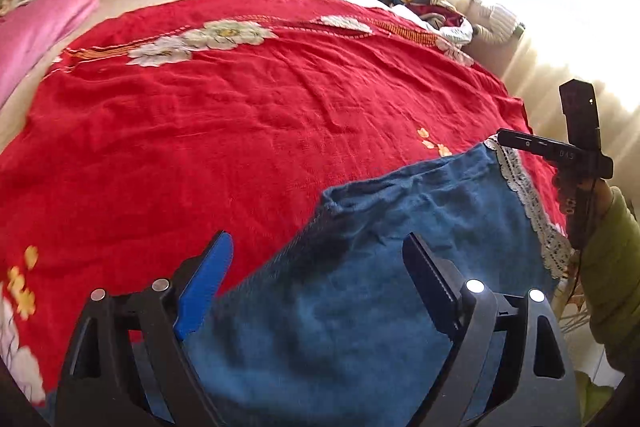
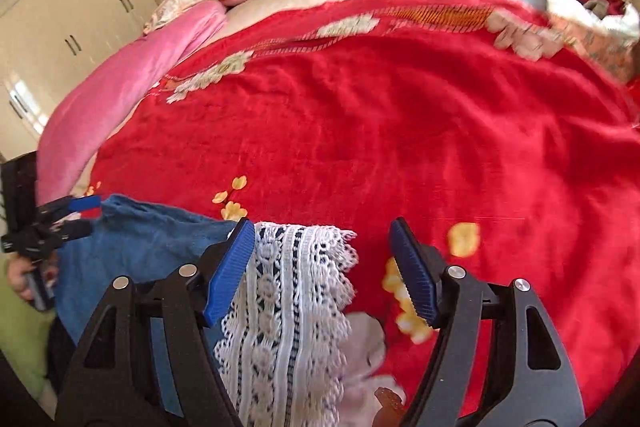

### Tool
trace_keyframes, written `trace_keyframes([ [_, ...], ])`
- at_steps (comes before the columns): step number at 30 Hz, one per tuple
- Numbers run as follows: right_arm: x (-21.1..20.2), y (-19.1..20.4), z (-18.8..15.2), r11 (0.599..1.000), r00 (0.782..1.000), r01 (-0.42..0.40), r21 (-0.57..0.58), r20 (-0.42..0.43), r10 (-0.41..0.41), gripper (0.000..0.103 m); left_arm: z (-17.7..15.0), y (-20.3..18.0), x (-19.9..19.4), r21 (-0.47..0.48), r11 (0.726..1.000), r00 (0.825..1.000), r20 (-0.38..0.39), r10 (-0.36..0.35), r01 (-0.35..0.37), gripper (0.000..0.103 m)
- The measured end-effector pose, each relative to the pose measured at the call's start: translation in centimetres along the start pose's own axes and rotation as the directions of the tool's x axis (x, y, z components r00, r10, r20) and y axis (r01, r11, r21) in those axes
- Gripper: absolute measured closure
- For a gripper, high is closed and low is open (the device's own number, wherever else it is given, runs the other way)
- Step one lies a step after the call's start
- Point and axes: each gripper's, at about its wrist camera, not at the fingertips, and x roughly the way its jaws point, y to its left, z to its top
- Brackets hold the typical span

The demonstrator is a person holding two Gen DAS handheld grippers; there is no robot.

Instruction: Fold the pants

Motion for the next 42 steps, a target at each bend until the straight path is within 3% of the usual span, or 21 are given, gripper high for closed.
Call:
trace_keyframes([
  [1,0.7,-0.1,-0.1,1.0,1.0,-0.022,0.003,-0.019,0.022,0.04,0.3,0.2,0.8,-0.005,1.0,1.0,-0.016,-0.012,0.012,0.018],
  [3,1.3,-0.2,-0.2,0.999,0.999,-0.035,-0.001,-0.037,0.035,0.045,0.7,0.6,2.0,-0.03,0.998,0.998,-0.043,-0.05,0.048,0.032],
  [4,1.5,-0.3,-0.3,0.999,0.998,-0.042,0.0,-0.037,0.042,0.049,0.7,0.6,2.5,-0.039,0.996,0.995,-0.05,-0.085,0.083,0.048],
  [6,1.5,-0.2,-0.5,0.997,0.996,-0.083,-0.001,-0.038,0.083,0.072,0.7,0.3,2.9,-0.032,0.992,0.991,-0.055,-0.122,0.121,0.06],
  [8,1.4,0.2,-0.7,0.993,0.993,-0.112,-0.024,-0.042,0.111,0.083,0.6,-0.5,3.4,-0.009,0.987,0.985,-0.062,-0.161,0.161,0.087],
  [11,0.6,1.2,-1.1,0.988,0.991,-0.136,-0.071,-0.012,0.135,0.088,0.6,-0.8,3.1,0.004,0.985,0.984,-0.057,-0.171,0.171,0.093],
  [17,-1.6,2.9,1.6,0.978,0.988,-0.089,-0.19,0.111,0.111,0.088,3.1,0.2,2.4,-0.023,0.988,0.988,-0.004,-0.155,0.155,0.093],
  [22,2.5,2.8,3.1,0.963,0.999,0.035,-0.268,0.033,-0.027,0.087,4.0,1.2,5.1,-0.044,0.995,0.994,-0.054,-0.091,0.089,0.092],
  [26,4.9,2.3,2.0,0.95,0.994,0.098,-0.296,-0.007,-0.105,0.081,3.2,1.8,6.4,-0.07,0.994,0.995,-0.051,-0.084,0.08,0.089],
  [30,4.3,1.7,2.0,0.955,0.991,0.133,-0.263,0.008,-0.136,0.06,2.6,2.3,5.7,-0.09,0.992,0.996,-0.018,-0.086,0.084,0.083],
  [33,2.8,1.6,2.1,0.961,0.985,0.171,-0.218,0.028,-0.169,0.058,2.0,2.6,4.3,-0.113,0.993,1.0,0.005,-0.026,0.027,0.064],
  [35,0.5,1.7,1.8,0.963,0.981,0.192,-0.191,0.08,-0.179,0.056,1.4,2.4,2.4,-0.125,0.991,0.998,0.033,0.049,-0.045,0.048],
  [36,-0.6,1.7,1.7,0.964,0.978,0.196,-0.179,0.103,-0.18,0.054,1.1,2.3,1.7,-0.122,0.991,0.997,0.047,0.068,-0.062,0.046],
  [39,-4.2,2.3,0.1,0.967,0.973,0.189,-0.17,0.164,-0.161,0.048,-0.6,1.8,-1.7,-0.122,0.979,0.981,0.093,0.172,-0.161,0.036],
  [41,-6.1,3.2,-1.9,0.96,0.968,0.205,-0.19,0.183,-0.17,0.047,-1.6,1.7,-3.4,-0.141,0.973,0.973,0.117,0.2,-0.183,0.021],
  [42,-6.4,3.6,-2.4,0.958,0.968,0.207,-0.197,0.186,-0.171,0.047,-2.5,1.7,-4.6,-0.162,0.968,0.968,0.134,0.214,-0.192,0.019],
])
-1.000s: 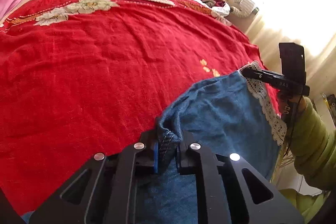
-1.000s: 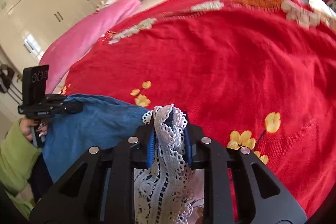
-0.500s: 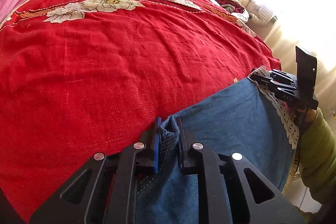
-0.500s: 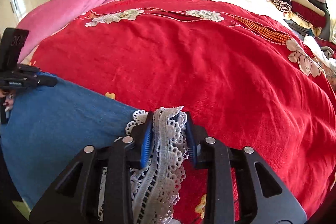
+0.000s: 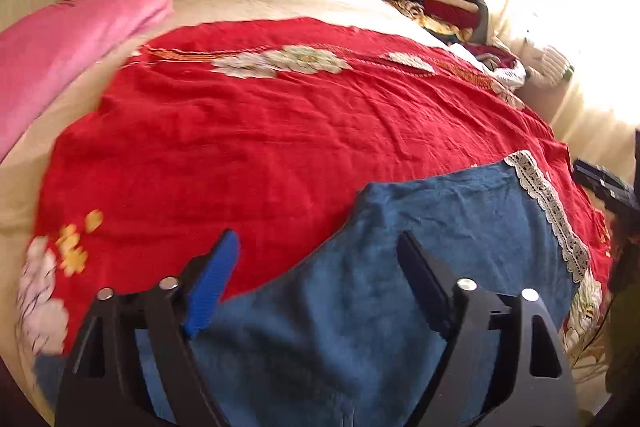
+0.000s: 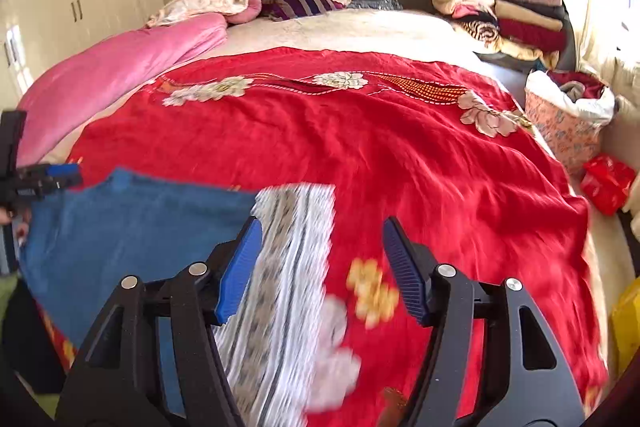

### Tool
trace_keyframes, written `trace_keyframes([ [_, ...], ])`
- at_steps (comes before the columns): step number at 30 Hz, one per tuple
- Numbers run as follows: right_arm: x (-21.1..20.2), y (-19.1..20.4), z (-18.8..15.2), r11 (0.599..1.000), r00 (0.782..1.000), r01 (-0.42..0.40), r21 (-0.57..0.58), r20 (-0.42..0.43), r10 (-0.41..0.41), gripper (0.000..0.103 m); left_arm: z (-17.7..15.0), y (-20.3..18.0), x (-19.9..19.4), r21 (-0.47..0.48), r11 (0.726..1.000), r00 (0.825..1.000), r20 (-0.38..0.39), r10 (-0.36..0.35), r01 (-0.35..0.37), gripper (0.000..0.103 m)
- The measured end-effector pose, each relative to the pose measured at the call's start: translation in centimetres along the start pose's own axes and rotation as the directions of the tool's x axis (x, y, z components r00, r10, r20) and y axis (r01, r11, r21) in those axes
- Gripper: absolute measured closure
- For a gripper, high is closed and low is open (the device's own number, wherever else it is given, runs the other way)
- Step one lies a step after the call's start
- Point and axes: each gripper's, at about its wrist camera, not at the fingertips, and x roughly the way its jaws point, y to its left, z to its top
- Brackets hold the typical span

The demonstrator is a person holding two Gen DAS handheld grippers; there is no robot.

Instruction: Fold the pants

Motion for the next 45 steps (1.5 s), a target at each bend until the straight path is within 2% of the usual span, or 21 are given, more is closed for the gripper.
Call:
trace_keyframes([
  [4,-2.1,2.2,-2.6,1.0,1.0,-0.013,-0.021,0.004,0.013,0.044,-2.4,1.3,-4.0,-0.041,0.998,0.998,0.05,0.044,-0.042,0.013],
  [6,-2.3,3.3,-3.8,0.999,1.0,-0.027,-0.018,-0.007,0.027,0.041,-3.6,1.6,-5.4,-0.059,0.994,0.993,0.067,0.094,-0.09,0.013],
  [7,-2.2,3.7,-4.2,0.999,0.999,-0.03,-0.018,-0.011,0.03,0.04,-4.2,2.0,-6.3,-0.073,0.989,0.989,0.073,0.132,-0.127,0.008],
  [13,-1.9,6.7,-5.1,0.996,0.999,-0.051,-0.067,-0.023,0.049,0.037,-6.0,3.6,-9.1,-0.096,0.965,0.966,0.059,0.251,-0.245,0.005],
  [16,-2.2,8.0,-4.8,0.993,0.998,-0.062,-0.098,-0.004,0.062,0.032,-6.6,2.7,-9.2,-0.085,0.976,0.977,0.056,0.207,-0.202,0.005],
  [18,-2.2,8.7,-4.7,0.992,0.997,-0.072,-0.106,-0.006,0.071,0.031,-6.7,1.7,-8.7,-0.079,0.987,0.988,0.057,0.144,-0.139,0.006],
  [20,-2.0,9.3,-4.7,0.99,0.997,-0.081,-0.112,-0.012,0.08,0.031,-6.3,0.0,-7.5,-0.064,0.997,0.998,0.042,0.044,-0.041,0.006],
  [21,-1.8,9.7,-4.7,0.989,0.997,-0.081,-0.121,-0.019,0.08,0.031,-6.2,-0.5,-7.1,-0.047,0.998,0.999,0.035,0.039,-0.037,0.006],
  [23,-1.4,9.9,-4.8,0.988,0.997,-0.081,-0.128,-0.029,0.078,0.03,-5.7,-1.5,-5.1,0.007,0.997,0.997,-0.004,0.08,-0.08,0.006],
  [26,-0.3,9.6,-5.0,0.991,0.995,-0.085,-0.106,-0.069,0.078,0.029,-5.7,-1.0,-2.4,0.013,0.995,0.992,-0.08,0.098,-0.097,0.006],
  [27,0.4,9.3,-5.3,0.993,0.994,-0.069,-0.095,-0.095,0.06,0.028,-6.0,-0.7,-1.6,0.017,0.991,0.984,-0.115,0.136,-0.135,0.006],
  [28,0.9,9.1,-5.6,0.995,0.992,-0.049,-0.091,-0.123,0.037,0.028,-6.7,0.0,-0.8,0.026,0.981,0.969,-0.156,0.193,-0.191,0.006],
  [29,1.7,8.6,-6.0,0.996,0.987,-0.013,-0.083,-0.162,-0.001,0.028,-7.1,0.7,-0.6,0.009,0.981,0.966,-0.172,0.191,-0.193,0.005],
  [30,2.3,8.0,-6.4,0.997,0.982,0.008,-0.072,-0.189,-0.021,0.028,-7.4,1.4,-1.0,-0.029,0.986,0.973,-0.165,0.158,-0.165,0.005],
  [32,2.3,7.6,-7.0,0.998,0.984,-0.016,-0.06,-0.177,0.005,0.028,-7.5,1.7,-1.5,-0.046,0.987,0.977,-0.153,0.148,-0.157,0.006],
  [39,2.2,7.8,-7.0,0.998,0.984,-0.02,-0.052,-0.179,0.011,0.028,-7.6,2.0,-1.9,-0.05,0.988,0.981,-0.139,0.139,-0.147,0.006],
  [45,-1.9,8.0,-5.9,0.999,0.996,-0.028,-0.047,-0.086,0.024,0.022,-7.6,0.4,-5.1,-0.027,0.99,0.986,-0.103,0.133,-0.136,0.006],
])
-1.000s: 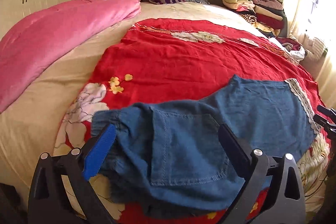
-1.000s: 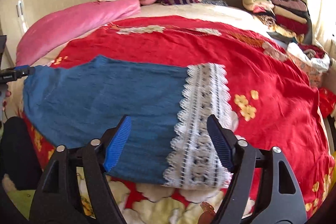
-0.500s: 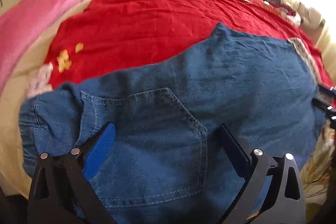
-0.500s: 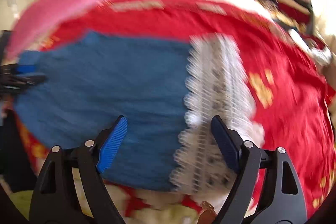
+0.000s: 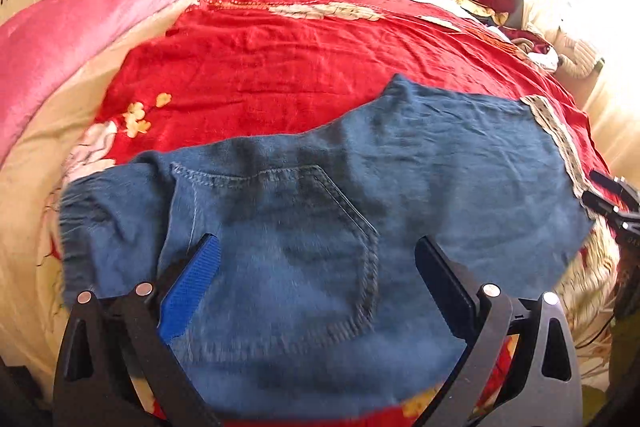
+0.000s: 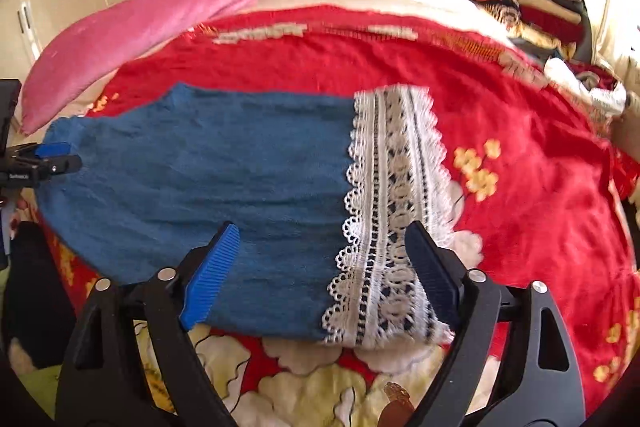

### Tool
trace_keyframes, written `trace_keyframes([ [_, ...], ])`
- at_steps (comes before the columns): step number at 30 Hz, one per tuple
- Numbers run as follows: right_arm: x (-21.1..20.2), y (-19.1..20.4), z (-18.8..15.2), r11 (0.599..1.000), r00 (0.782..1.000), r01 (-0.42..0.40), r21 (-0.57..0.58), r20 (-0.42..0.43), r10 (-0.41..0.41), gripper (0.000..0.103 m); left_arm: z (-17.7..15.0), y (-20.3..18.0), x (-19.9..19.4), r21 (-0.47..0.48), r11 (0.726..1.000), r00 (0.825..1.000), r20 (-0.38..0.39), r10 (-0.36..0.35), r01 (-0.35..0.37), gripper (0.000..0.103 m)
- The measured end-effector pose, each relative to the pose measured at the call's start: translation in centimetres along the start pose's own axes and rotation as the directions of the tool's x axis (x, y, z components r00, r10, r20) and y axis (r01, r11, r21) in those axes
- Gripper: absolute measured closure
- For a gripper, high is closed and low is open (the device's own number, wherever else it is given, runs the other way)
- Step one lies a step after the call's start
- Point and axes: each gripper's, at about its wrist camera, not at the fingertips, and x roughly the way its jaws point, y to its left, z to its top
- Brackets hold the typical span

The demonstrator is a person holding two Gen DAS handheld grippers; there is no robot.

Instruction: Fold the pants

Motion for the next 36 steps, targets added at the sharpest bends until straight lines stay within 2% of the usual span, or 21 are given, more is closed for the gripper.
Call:
trace_keyframes([
  [5,-0.8,0.6,-0.6,1.0,1.0,-0.02,-0.008,0.004,0.02,0.02,-1.3,-2.0,-1.4,0.036,0.999,1.0,-0.006,-0.016,0.016,0.005],
  [8,0.4,0.8,-1.4,1.0,0.998,-0.022,0.007,-0.053,0.023,0.02,-2.3,-3.4,-0.8,0.062,0.998,0.999,-0.039,0.007,-0.004,0.005],
  [10,1.8,0.8,-2.1,1.0,0.99,0.001,0.026,-0.139,0.003,0.02,-2.9,-4.2,0.1,0.095,0.994,0.995,-0.083,0.053,-0.045,0.005],
  [11,2.2,0.8,-2.4,1.0,0.988,0.007,0.028,-0.154,-0.003,0.02,-3.1,-4.6,0.5,0.117,0.991,0.993,-0.097,0.073,-0.062,0.004],
  [13,2.5,1.1,-2.6,1.0,0.988,0.02,0.015,-0.155,-0.017,0.02,-3.4,-4.9,1.3,0.132,0.988,0.989,-0.114,0.097,-0.081,0.004],
  [16,2.5,1.0,-2.5,0.999,0.988,0.011,0.032,-0.151,-0.006,0.019,-3.5,-4.4,1.6,0.106,0.992,0.991,-0.108,0.081,-0.07,0.004],
  [23,0.3,0.5,-2.1,0.997,0.996,-0.027,0.071,-0.084,0.033,0.015,-3.6,-4.4,0.9,0.088,0.994,0.993,-0.092,0.068,-0.06,0.004],
  [28,-2.0,-0.2,-1.5,0.996,0.999,-0.028,0.082,-0.022,0.03,0.013,-2.9,-4.1,-1.0,0.03,1.0,0.998,-0.069,0.002,0.0,0.004],
  [36,-5.3,-0.9,-0.4,0.997,0.995,-0.032,0.075,0.1,0.025,0.009,-1.1,-3.5,-5.2,0.012,1.0,0.999,0.04,0.019,-0.019,0.004],
])
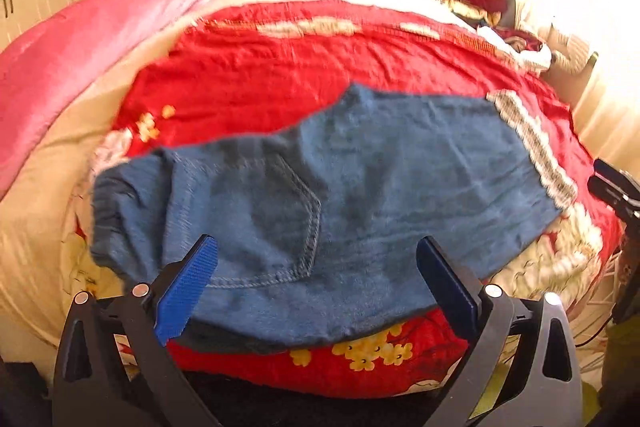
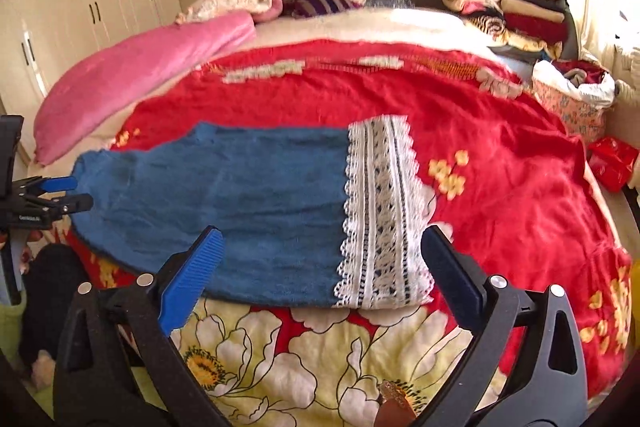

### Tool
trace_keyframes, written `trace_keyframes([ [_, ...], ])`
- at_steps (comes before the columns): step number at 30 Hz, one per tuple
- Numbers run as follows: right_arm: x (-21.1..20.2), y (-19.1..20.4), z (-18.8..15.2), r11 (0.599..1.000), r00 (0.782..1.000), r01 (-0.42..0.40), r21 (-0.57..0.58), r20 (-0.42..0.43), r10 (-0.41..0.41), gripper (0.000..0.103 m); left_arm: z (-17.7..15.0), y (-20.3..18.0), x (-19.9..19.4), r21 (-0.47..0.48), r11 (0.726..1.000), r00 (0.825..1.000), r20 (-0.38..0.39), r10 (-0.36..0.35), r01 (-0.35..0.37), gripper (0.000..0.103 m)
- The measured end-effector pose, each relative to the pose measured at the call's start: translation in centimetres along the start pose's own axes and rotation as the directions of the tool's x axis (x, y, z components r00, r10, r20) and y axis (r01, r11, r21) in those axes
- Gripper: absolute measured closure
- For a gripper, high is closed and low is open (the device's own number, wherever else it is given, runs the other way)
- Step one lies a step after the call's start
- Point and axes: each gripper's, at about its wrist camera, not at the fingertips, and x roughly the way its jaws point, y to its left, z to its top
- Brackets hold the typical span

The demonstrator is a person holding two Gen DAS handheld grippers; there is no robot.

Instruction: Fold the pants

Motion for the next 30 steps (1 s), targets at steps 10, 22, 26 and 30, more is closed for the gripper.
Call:
trace_keyframes([
  [10,-2.0,-1.1,1.4,0.999,0.997,0.041,0.017,0.069,-0.042,0.009,3.1,1.2,-3.3,-0.021,1.0,0.996,0.085,0.006,-0.004,0.004],
  [22,-3.1,-3.4,2.2,0.994,0.987,0.097,0.06,0.121,-0.104,0.009,8.1,-1.0,-2.0,0.058,0.997,0.992,0.115,-0.054,0.047,0.004],
  [26,-3.0,-4.5,2.0,0.99,0.986,0.115,0.084,0.113,-0.125,0.009,10.1,-2.7,-0.5,0.088,0.993,0.988,0.121,-0.092,0.082,0.004],
  [30,-2.5,-5.6,1.5,0.986,0.986,0.129,0.106,0.094,-0.139,0.009,12.1,-5.4,1.6,0.152,0.98,0.983,0.108,-0.149,0.132,0.004],
])
